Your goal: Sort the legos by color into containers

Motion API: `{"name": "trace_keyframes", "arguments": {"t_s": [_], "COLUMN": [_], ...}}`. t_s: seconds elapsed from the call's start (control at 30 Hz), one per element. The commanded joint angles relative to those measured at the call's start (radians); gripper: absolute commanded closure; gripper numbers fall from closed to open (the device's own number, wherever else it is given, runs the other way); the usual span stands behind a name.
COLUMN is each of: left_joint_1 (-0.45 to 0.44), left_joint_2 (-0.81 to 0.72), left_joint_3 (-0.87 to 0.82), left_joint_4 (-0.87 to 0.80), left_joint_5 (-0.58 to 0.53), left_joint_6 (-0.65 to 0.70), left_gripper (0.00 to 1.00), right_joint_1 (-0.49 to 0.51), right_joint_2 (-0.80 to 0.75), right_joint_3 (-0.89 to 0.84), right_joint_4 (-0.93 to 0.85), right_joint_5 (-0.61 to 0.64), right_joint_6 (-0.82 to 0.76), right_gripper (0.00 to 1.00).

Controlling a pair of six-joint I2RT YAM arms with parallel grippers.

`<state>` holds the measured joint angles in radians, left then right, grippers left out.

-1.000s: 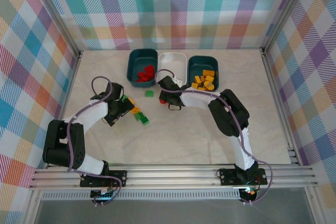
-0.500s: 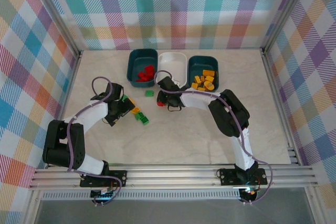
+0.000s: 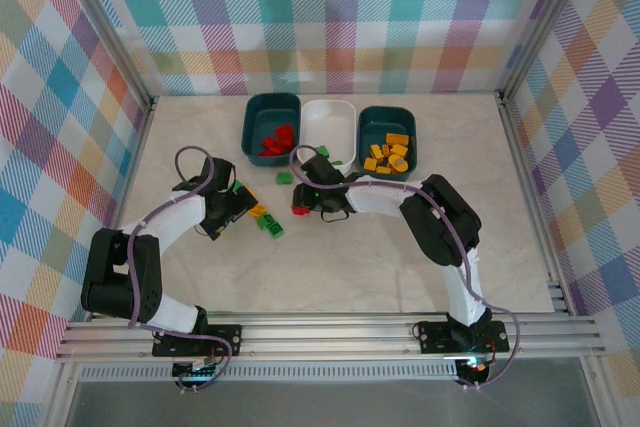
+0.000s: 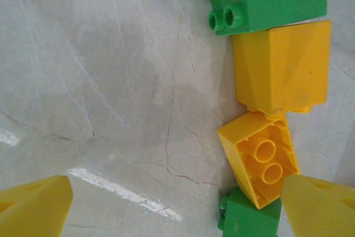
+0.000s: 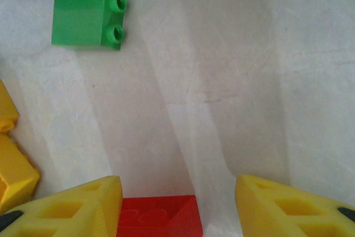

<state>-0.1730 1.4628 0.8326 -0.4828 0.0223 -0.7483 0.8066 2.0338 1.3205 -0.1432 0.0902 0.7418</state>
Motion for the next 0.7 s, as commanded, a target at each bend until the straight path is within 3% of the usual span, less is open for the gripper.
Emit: {"name": "trace_keyframes", "arguments": {"t_s": [0.0,0.17,0.33,0.43,0.6,0.67], "left_joint_1": [0.013,0.013,0.013,0.013,0.013,0.013], "left_joint_2": [-0.008,-0.007,-0.010,-0.006,-0.007,-0.008], "left_joint_3": [-0.013,-0.015,-0.014,-0.001,0.002,-0.006], "left_joint_4": [0.012,0.013,0.012,0.000,0.005,0.007], "left_joint_5": [0.011,0.012,0.016,0.013,0.017,0.015], "left_joint_6": [-0.009,-0.007,-0.007,0.003,0.001,-0.002], "left_gripper": [0.04,0.04,0.04,0.04,0.04,0.04], "right_joint_1": [0.009,0.009,0.010,0.011,0.022,0.047], "right_joint_2": [-0.066,-0.075,-0.050,-0.062,-0.104,-0.121], "right_joint_3": [-0.043,-0.054,-0.008,-0.024,-0.040,-0.048], "right_joint_4": [-0.045,-0.003,-0.066,-0.068,-0.078,-0.090], "right_joint_5": [0.008,-0.096,-0.172,-0.150,-0.200,-0.173], "right_joint_6": [-0.060,-0.201,-0.412,-0.431,-0.366,-0.413], "right_gripper": [0.45,0.47,0.32,0.27,0.27,0.27]}}
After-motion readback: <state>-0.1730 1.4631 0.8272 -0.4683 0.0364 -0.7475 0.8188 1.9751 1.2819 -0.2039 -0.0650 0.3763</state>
